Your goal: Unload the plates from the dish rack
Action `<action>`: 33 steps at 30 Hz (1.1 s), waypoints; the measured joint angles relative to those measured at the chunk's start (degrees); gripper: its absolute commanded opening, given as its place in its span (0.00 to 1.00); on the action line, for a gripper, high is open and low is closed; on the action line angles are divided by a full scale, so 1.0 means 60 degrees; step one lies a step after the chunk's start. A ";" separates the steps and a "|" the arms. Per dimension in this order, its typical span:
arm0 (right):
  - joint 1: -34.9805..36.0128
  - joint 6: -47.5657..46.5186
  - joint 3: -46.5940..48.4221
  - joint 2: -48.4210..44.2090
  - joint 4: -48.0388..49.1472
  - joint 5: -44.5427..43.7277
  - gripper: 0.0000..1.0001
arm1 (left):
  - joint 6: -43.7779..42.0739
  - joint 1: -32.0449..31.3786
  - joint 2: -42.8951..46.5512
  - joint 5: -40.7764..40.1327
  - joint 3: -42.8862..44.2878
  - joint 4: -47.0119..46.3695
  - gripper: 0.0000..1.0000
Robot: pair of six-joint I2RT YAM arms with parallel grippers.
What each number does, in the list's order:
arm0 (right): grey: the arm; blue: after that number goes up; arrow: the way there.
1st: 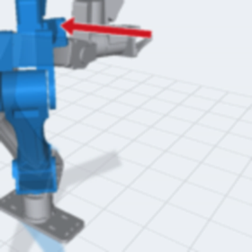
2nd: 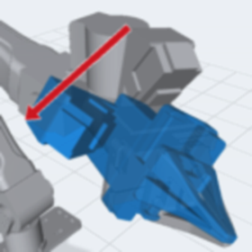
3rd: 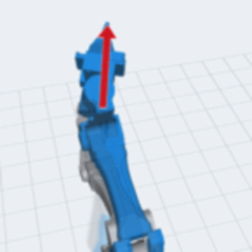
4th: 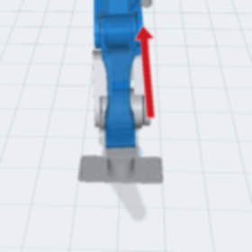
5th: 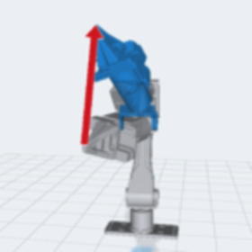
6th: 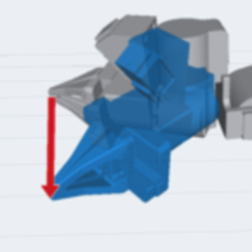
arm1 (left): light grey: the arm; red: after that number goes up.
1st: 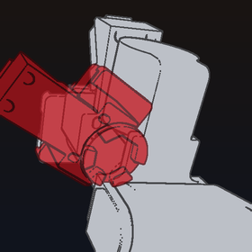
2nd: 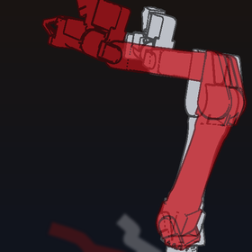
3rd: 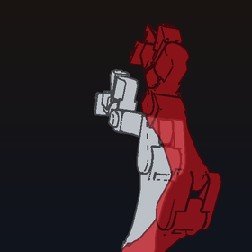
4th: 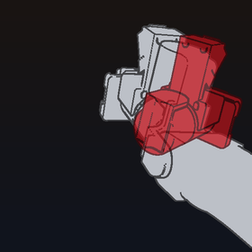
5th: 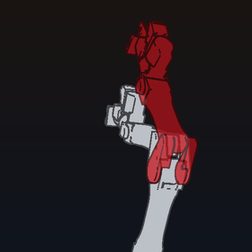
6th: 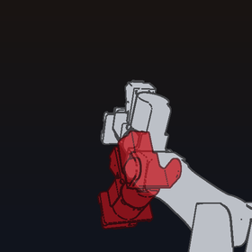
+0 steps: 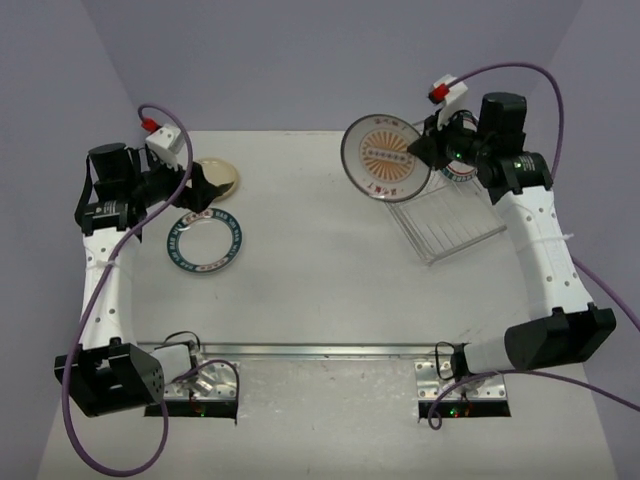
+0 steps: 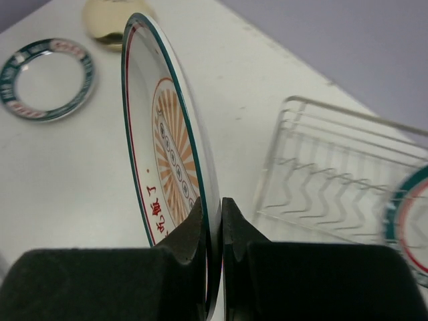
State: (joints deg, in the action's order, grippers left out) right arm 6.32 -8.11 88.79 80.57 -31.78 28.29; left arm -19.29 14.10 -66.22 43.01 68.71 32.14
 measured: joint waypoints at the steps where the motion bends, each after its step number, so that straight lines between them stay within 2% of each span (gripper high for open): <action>1: 0.0254 0.0184 -0.0372 -0.0089 -0.0005 0.0374 0.00 | 0.0123 -0.0286 0.0000 0.0060 0.0044 0.0037 0.81; 5: 0.0870 0.1033 -0.1832 -0.0217 -0.0037 0.1589 0.00 | 0.0582 -0.2060 -0.0040 0.0102 0.0055 0.0135 0.79; 9: 0.1178 0.1793 -0.2512 -0.0232 -0.0062 0.2384 0.00 | 0.0935 -0.3904 -0.0156 -0.0117 -0.0002 0.0183 0.75; 13: 0.1456 0.2336 -0.2933 -0.0500 0.0225 0.3036 0.00 | 0.1229 -0.4983 -0.0450 -0.0298 -0.0162 0.0179 0.73; 16: 0.1708 0.2557 -0.3134 -0.0690 0.0336 0.3344 0.00 | 0.1462 -0.5360 -0.0733 -0.0381 -0.0315 0.0152 0.70; 18: 0.1848 0.2652 -0.3241 -0.0733 0.0428 0.3415 0.00 | 0.1610 -0.5488 -0.0884 -0.0395 -0.0395 0.0140 0.63; 20: 0.1975 0.2751 -0.3428 -0.0742 0.0597 0.3405 0.00 | 0.1743 -0.5589 -0.0992 -0.0363 -0.0408 0.0123 0.50; 24: 0.2141 0.2915 -0.3686 -0.0739 0.0742 0.3299 0.00 | 0.2013 -0.5669 -0.1166 -0.0122 -0.0408 0.0106 0.32; 29: 0.2215 0.3029 -0.3708 -0.0731 0.0906 0.3152 0.00 | 0.2396 -0.5697 -0.1202 0.0262 -0.0431 -0.0053 0.00; 30: 0.2224 0.2997 -0.3708 -0.0726 0.0945 0.3138 0.02 | 0.2510 -0.5697 -0.1202 0.0334 -0.0444 -0.0073 0.00; 33: 0.2281 0.2885 -0.3711 -0.0704 0.1065 0.3170 0.28 | 0.2842 -0.5602 -0.1217 0.0496 -0.0473 -0.0113 0.00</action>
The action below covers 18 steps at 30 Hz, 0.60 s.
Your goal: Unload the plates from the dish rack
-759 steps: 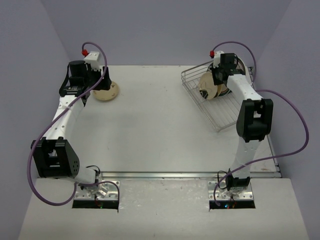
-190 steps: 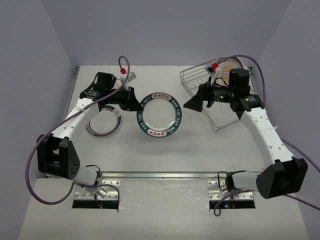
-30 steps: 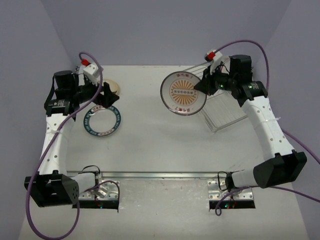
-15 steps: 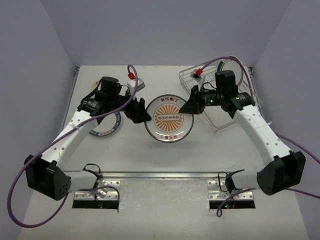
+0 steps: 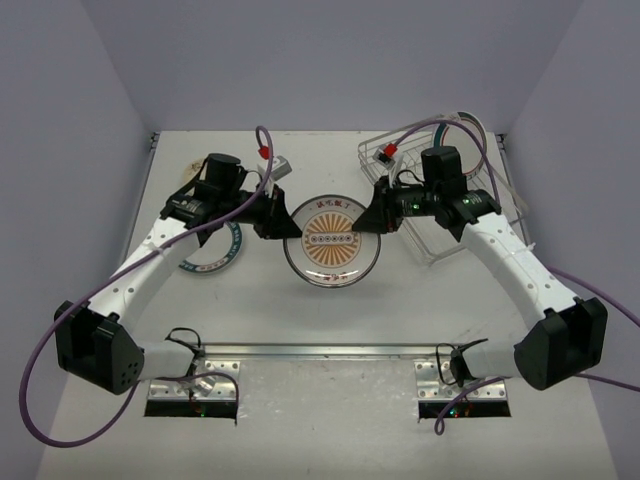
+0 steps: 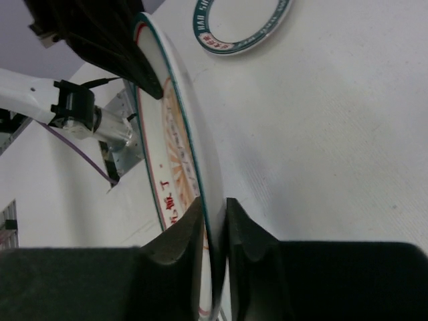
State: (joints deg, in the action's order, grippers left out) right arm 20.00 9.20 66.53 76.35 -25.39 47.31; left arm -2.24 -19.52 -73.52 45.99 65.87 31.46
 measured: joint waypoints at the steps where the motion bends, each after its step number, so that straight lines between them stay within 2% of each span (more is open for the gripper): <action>1: 0.0011 0.0119 0.0004 0.0023 -0.0008 0.0082 0.51 | -0.0013 0.0080 0.0000 0.0031 -0.0014 -0.0015 0.00; 4: 0.0081 0.0369 0.0021 0.0078 -0.0019 0.0266 0.95 | -0.0071 0.0501 -0.0058 0.0081 -0.0099 -0.0027 0.00; 5: 0.0110 0.0434 0.0033 0.0093 -0.0018 0.0299 0.99 | -0.0084 0.0732 -0.0090 0.0134 -0.0134 -0.0014 0.00; 8: 0.0132 0.0556 0.0092 0.0100 -0.0072 0.0138 0.99 | -0.0350 0.1906 -0.0271 0.0423 -0.0134 0.0304 0.00; 11: 0.0132 0.0589 0.0182 0.0100 -0.0081 -0.0119 0.99 | -0.0834 0.3521 -0.0597 0.0467 -0.0054 0.0827 0.00; 18: 0.0132 0.0613 0.0243 0.0100 -0.0100 -0.0805 0.99 | -0.2949 0.7114 -0.2195 0.0542 0.1050 0.3091 0.00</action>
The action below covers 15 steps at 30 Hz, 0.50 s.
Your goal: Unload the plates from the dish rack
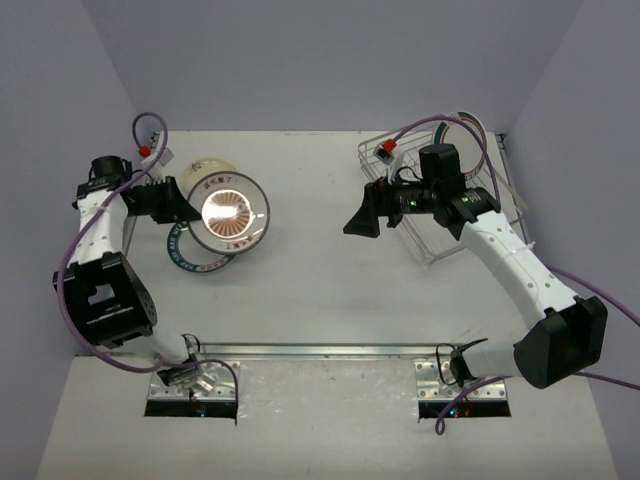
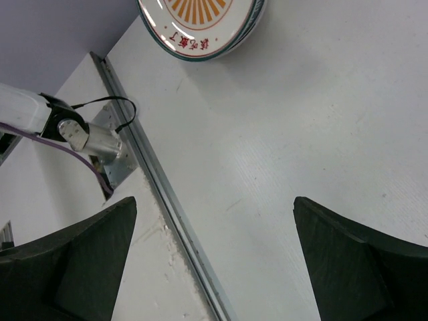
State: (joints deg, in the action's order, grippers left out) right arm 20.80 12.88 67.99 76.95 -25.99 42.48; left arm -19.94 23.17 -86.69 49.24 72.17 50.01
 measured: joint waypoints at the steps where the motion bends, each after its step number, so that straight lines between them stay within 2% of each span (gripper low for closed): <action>1: 0.0000 -0.0002 0.0000 0.0000 -0.0002 -0.0071 0.99 | -0.0223 0.0320 -0.0262 0.0018 0.0146 0.0227 0.00; 4: -0.0001 -0.0008 0.0000 0.0000 -0.0012 -0.0263 0.99 | -0.0857 0.1437 -0.1359 0.0019 0.0599 0.0849 0.00; 8: -0.0004 -0.0040 0.0000 0.0000 -0.0016 -0.0370 0.99 | -0.1209 0.2340 -0.2555 -0.0200 0.0745 0.1042 0.00; 13: -0.0013 -0.0066 0.0000 0.0000 -0.0019 -0.0424 0.99 | -0.1201 0.2521 -0.3209 -0.0654 0.0745 0.0758 0.01; 15: -0.0032 -0.0075 0.0000 0.0002 -0.0026 -0.0453 0.99 | -0.1162 0.2512 -0.3337 -0.0799 0.0753 0.0531 0.04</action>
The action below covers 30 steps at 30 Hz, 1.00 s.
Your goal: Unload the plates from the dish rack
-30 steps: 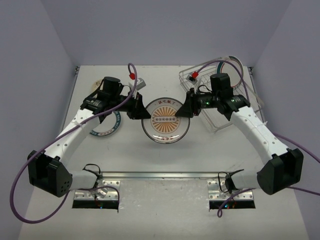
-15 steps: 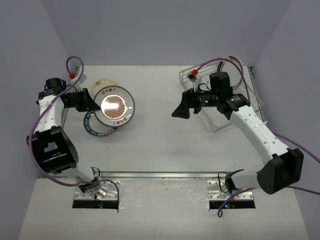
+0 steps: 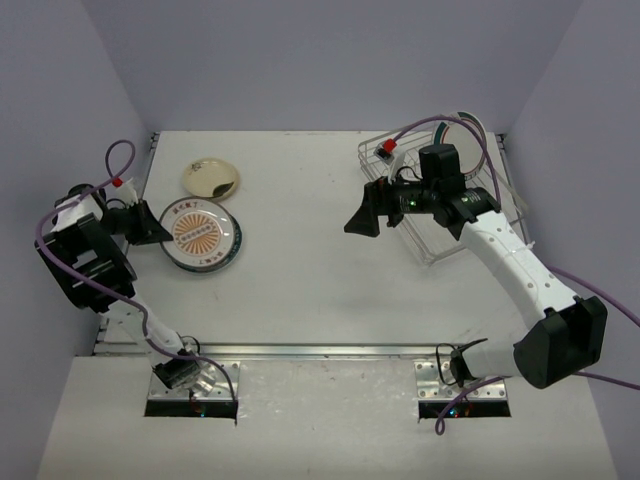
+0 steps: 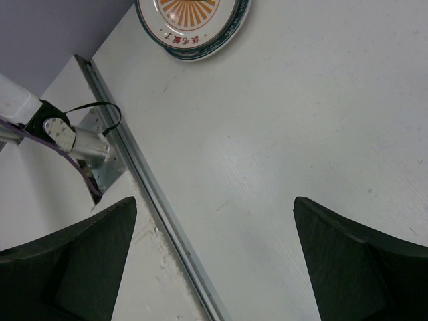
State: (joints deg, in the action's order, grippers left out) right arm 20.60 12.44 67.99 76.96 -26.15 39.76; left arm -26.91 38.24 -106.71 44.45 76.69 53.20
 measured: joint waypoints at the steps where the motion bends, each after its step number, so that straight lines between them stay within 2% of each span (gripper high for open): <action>1: -0.0014 -0.0002 0.0000 0.0002 -0.0002 -0.0016 0.99 | 0.0014 -0.0007 -0.0053 -0.0078 0.0008 -0.0107 0.06; 2: -0.0029 -0.0002 0.0000 0.0004 -0.0002 -0.0034 0.99 | 0.0031 -0.0011 -0.0097 -0.0160 0.0010 -0.0209 0.09; 5: -0.0043 -0.0002 0.0000 0.0035 -0.0004 -0.0067 0.99 | 0.0120 -0.0008 -0.0181 -0.0264 0.0010 -0.0465 0.27; 8: -0.0082 -0.0002 0.0000 0.0127 -0.0011 -0.0152 0.99 | 0.0149 -0.0008 -0.0183 -0.0434 0.0010 -0.0697 0.38; 10: -0.0105 -0.0002 0.0000 0.0176 -0.0017 -0.0306 0.99 | 0.0144 -0.0011 -0.0174 -0.0545 0.0010 -0.0790 0.45; 13: -0.0131 -0.0002 0.0005 0.0201 -0.0020 -0.0730 0.99 | 0.0106 -0.0046 -0.0110 -0.0772 0.0010 -0.0916 0.49; 17: -0.0277 -0.0024 0.0166 0.0254 -0.0053 -0.1550 0.99 | 0.0038 -0.0311 0.0526 -0.1369 -0.0028 -0.1136 0.58; 20: -0.0597 -0.0042 0.0395 0.0324 -0.0110 -0.2145 0.99 | -0.0019 -0.0930 0.1558 -0.2065 -0.0267 -0.1596 0.60; 22: -0.1060 -0.0035 0.0671 0.0461 -0.0146 -0.2419 0.99 | -0.0062 -0.1686 0.2500 -0.2598 -0.0614 -0.1989 0.63; 23: -0.1371 -0.0031 0.0837 0.0558 -0.0148 -0.2547 0.99 | -0.0077 -0.2113 0.2952 -0.2847 -0.0762 -0.2123 0.68; 25: -0.2072 -0.0035 0.1245 0.0817 -0.0172 -0.2828 0.99 | -0.0103 -0.2989 0.3691 -0.3303 -0.0955 -0.2434 0.69; 30: -0.3550 -0.0255 0.2330 0.1612 -0.0162 -0.3664 0.98 | -0.0111 -0.4281 0.4533 -0.4237 -0.1187 -0.3049 0.70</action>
State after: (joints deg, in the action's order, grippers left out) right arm -0.69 10.91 81.97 86.63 -27.12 17.77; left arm -27.57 12.56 -79.51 19.02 69.57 34.90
